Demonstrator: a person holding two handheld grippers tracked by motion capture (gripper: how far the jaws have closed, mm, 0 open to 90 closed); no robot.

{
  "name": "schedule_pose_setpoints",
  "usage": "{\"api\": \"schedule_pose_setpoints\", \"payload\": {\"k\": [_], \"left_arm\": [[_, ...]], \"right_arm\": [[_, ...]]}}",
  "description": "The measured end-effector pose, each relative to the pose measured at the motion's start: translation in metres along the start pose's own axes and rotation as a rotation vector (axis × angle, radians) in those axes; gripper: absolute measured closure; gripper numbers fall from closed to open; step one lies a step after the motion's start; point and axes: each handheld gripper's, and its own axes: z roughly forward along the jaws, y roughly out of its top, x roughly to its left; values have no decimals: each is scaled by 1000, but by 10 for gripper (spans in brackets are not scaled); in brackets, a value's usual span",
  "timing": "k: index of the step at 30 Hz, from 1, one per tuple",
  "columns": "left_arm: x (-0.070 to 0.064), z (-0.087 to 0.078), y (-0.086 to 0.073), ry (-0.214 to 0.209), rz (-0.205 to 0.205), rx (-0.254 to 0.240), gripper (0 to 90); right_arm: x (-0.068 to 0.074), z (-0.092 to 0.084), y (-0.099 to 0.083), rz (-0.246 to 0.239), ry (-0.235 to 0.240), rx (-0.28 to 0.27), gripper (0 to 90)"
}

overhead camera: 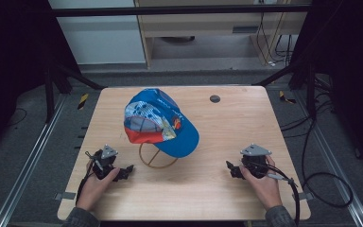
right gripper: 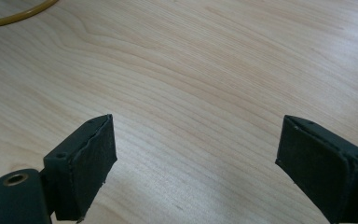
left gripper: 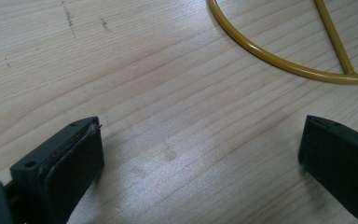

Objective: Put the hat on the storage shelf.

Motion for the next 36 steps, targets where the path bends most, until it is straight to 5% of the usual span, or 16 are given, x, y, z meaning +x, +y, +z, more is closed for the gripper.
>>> {"api": "schedule_pose_setpoints", "payload": {"k": [14,36], "left_arm": [[0,0,0,0,0,0,0],[0,1,0,0,-3,-3,0]], "right_arm": [[-3,27,-3,105,18,39,102],[8,28,-6,100,3,83,75]]}}
